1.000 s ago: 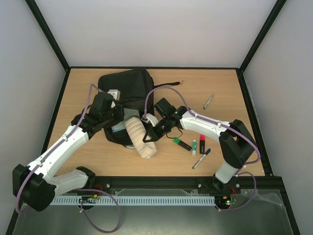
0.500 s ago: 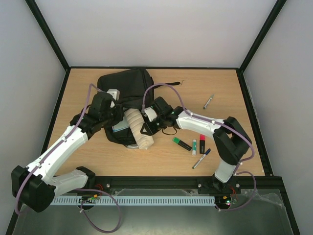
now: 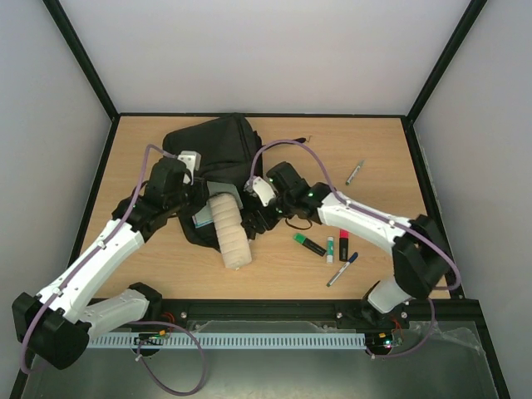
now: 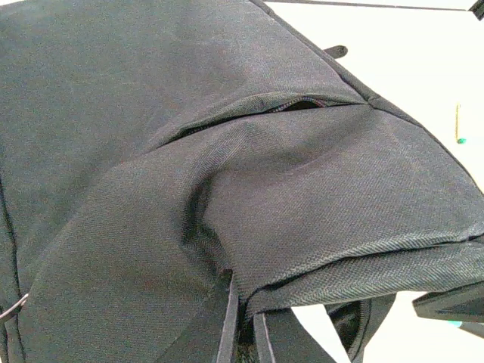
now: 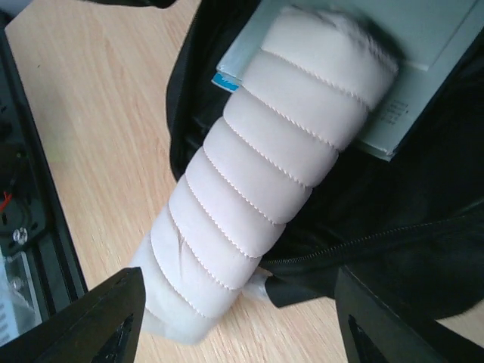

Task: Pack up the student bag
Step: Place the stationery at the center of the board.

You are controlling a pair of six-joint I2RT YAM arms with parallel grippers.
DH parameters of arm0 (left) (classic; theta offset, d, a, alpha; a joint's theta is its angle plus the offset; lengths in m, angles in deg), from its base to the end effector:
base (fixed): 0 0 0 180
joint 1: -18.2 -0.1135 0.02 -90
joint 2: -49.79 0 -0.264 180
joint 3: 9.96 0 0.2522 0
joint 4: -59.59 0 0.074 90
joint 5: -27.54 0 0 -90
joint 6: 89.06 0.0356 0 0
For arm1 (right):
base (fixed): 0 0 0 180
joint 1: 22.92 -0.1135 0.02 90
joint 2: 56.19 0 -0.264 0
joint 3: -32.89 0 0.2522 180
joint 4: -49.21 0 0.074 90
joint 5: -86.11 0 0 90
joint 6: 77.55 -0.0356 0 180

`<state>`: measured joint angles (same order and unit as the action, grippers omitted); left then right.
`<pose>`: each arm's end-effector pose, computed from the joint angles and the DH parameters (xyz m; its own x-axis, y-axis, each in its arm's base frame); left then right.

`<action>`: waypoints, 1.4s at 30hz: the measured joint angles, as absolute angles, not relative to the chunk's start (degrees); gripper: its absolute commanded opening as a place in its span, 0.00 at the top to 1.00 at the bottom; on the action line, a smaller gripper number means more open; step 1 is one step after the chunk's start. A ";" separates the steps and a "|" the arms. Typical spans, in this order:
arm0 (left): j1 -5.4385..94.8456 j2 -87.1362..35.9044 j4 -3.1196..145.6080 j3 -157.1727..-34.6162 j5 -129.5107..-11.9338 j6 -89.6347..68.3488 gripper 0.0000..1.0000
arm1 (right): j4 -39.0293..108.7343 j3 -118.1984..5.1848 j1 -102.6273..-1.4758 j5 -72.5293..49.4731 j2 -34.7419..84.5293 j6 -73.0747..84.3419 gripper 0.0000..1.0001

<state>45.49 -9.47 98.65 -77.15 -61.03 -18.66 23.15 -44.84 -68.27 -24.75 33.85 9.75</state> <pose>0.2036 -0.1040 0.3185 -0.5802 -0.0780 -0.8107 0.2598 0.9257 -0.2750 0.2374 0.2584 0.2571 -0.4763 -0.4195 -0.7727 -0.8395 0.4784 0.2577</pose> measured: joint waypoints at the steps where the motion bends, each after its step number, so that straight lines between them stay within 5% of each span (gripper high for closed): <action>1: 45.51 -9.47 98.76 -77.15 -60.96 -18.31 0.97 | 22.87 -44.31 -68.27 -24.79 32.56 10.73 0.31; 10: 45.56 -9.50 100.29 -78.31 -60.02 -15.73 0.98 | 19.85 -36.09 -78.30 -19.44 22.33 28.39 0.36; 17: 45.56 -9.47 100.79 -78.31 -59.83 -15.34 0.98 | 22.15 -30.74 -97.05 -5.93 22.29 39.23 0.21; 23: 45.56 -9.43 101.99 -79.69 -59.72 -15.31 0.98 | 27.07 -29.78 -105.12 5.59 28.17 44.63 0.22; 32: 45.56 -9.04 103.85 -80.80 -59.59 -14.88 0.98 | 38.52 -30.15 -105.84 20.93 37.02 50.10 0.25; 42: 45.56 -8.43 104.20 -80.80 -59.61 -14.90 0.98 | 45.40 -34.08 -101.60 27.27 42.46 51.01 0.40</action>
<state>45.56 -8.43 104.20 -80.80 -59.61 -14.90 45.40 -34.08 -101.60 27.27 42.46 51.01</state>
